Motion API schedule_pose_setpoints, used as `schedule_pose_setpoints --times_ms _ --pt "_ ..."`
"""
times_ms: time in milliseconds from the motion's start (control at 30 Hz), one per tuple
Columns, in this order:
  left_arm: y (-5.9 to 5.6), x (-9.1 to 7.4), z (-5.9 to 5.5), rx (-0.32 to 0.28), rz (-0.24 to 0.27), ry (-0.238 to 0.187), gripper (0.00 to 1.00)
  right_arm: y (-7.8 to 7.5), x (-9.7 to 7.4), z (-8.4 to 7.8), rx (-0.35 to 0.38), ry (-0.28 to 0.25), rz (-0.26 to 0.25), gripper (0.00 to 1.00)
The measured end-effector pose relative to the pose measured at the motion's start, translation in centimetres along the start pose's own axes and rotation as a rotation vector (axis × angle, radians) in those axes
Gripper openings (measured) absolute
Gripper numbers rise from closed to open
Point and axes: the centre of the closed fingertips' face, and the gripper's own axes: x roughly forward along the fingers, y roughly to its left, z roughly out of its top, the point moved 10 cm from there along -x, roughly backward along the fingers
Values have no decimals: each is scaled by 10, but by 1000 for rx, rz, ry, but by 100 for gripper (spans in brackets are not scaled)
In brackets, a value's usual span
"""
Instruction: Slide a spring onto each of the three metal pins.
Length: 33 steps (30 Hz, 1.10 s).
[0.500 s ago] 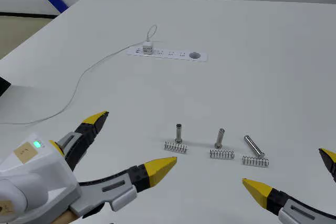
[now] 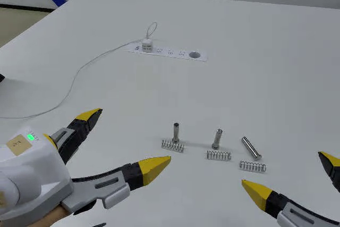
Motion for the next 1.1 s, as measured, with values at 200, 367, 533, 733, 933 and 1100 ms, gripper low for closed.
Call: schedule_pose_setpoints --times_ms 200,367,533,733,933,1100 --pt "-1 0 -1 17 2 14 100 2 0 1 28 -22 13 96" --pt "0 0 -2 25 3 24 100 1 0 2 35 -35 14 95" --pt "0 0 -4 40 6 44 100 1 -1 5 35 -49 15 95" --pt "0 0 -6 56 6 76 100 1 -2 9 43 -66 21 93" --pt "1 0 -9 86 8 118 100 -2 -1 8 51 -32 31 88" --pt "1 0 -13 102 0 155 100 -6 2 9 55 -15 31 86"
